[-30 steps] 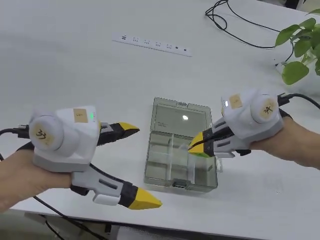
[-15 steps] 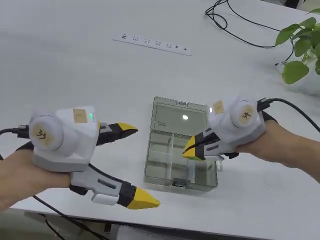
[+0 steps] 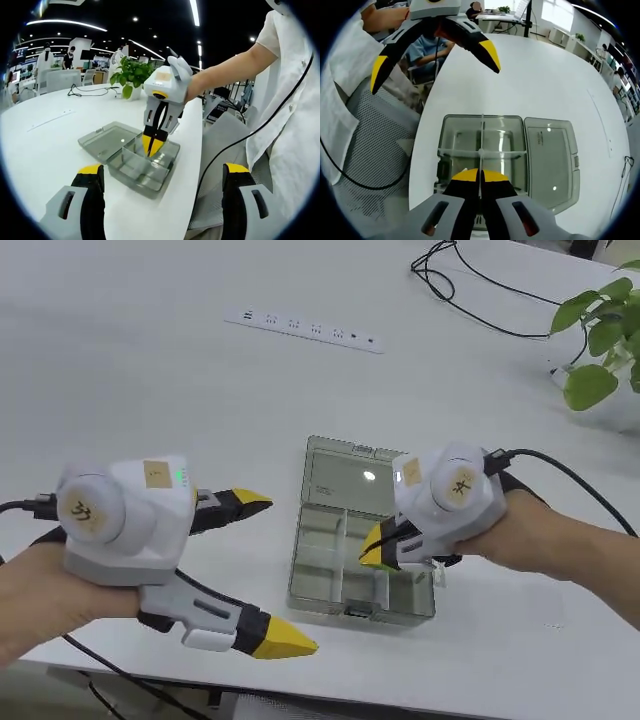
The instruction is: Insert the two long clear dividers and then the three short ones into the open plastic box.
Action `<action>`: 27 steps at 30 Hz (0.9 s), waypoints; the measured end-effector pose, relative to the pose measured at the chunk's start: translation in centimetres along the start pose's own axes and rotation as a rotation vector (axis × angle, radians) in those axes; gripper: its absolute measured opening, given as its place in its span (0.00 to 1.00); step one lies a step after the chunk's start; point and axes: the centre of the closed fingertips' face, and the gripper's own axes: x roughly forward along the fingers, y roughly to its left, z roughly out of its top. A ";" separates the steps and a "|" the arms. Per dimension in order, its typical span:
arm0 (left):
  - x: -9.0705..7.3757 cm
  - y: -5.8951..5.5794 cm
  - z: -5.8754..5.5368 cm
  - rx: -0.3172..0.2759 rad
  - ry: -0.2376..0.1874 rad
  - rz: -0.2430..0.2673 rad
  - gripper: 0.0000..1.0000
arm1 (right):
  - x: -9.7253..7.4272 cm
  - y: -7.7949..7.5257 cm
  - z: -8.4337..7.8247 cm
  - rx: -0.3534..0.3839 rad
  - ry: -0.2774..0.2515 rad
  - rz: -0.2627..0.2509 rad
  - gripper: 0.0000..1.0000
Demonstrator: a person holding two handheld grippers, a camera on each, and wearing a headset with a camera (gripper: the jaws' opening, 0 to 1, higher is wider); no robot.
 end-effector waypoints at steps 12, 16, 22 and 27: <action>0.1 0.0 0.2 0.006 0.001 -0.004 1.00 | 0.4 0.0 -0.2 -0.018 0.035 -0.004 0.02; 0.0 0.0 0.3 0.009 -0.001 -0.004 1.00 | 0.3 0.0 -0.2 -0.021 0.038 -0.009 0.02; -0.1 0.0 0.3 0.009 0.001 -0.001 1.00 | 0.3 0.0 -0.3 -0.013 0.031 -0.014 0.03; -0.2 0.1 0.2 0.008 0.005 0.003 1.00 | 0.3 0.1 -0.3 0.009 0.023 -0.014 0.05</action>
